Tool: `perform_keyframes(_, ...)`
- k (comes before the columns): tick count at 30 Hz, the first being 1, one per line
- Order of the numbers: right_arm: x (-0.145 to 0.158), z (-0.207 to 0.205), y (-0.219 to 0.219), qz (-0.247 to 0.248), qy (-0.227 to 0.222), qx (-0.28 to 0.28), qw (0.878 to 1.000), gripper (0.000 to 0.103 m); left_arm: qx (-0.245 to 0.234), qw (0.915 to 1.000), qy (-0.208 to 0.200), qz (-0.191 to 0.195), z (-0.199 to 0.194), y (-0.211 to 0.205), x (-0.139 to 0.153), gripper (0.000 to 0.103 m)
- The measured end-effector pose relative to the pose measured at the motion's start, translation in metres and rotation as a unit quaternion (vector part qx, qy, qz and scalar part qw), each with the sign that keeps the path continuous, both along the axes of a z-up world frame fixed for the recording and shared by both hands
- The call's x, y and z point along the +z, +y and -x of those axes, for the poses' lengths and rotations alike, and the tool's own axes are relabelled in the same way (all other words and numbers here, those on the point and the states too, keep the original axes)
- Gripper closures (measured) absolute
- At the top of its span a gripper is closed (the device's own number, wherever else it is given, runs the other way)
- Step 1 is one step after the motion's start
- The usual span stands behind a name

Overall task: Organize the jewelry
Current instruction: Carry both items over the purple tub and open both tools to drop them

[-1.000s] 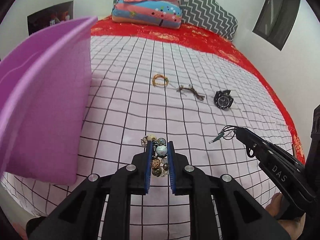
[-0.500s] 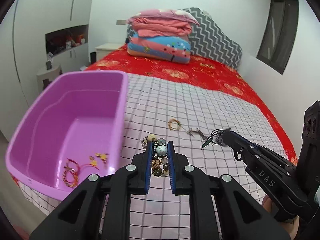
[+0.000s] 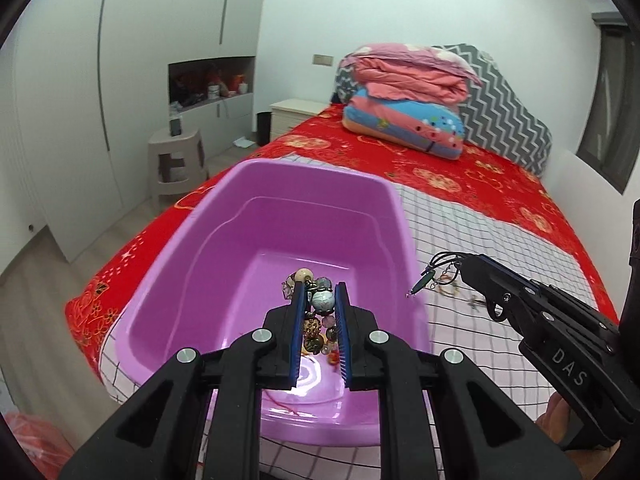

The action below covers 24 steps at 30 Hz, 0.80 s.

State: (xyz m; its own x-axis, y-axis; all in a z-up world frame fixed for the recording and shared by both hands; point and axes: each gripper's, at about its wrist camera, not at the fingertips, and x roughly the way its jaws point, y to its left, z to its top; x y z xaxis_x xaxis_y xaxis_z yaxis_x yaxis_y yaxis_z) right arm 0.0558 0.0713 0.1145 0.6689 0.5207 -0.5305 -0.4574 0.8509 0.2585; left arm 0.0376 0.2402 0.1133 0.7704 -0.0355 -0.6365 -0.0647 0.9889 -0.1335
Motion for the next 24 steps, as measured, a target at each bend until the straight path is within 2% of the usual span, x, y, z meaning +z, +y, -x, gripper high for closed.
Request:
perform_keyframes(10, -0.023, -0.032, 0.063, 0.038, 0.042, 0.064, 0.996, 0.095, 0.047, 0.9981, 0.038, 0.012, -0.015, 0.044, -0.036, 0.088)
perform_keyframes(17, -0.044, -0.050, 0.080, 0.058, 0.081, 0.075, 0.992, 0.094, 0.056, 0.9958, 0.069, 0.022, -0.031, 0.056, -0.057, 0.088)
perform_keyframes(20, -0.051, -0.058, 0.080, 0.052, 0.095, 0.075, 0.991, 0.094, 0.058, 0.9946, 0.079, 0.033, -0.035, 0.058, -0.063, 0.088)
perform_keyframes(24, -0.057, -0.066, 0.078, 0.058, 0.102, 0.070, 0.991, 0.094, 0.065, 0.9930, 0.093, 0.032, -0.038, 0.060, -0.070, 0.087)
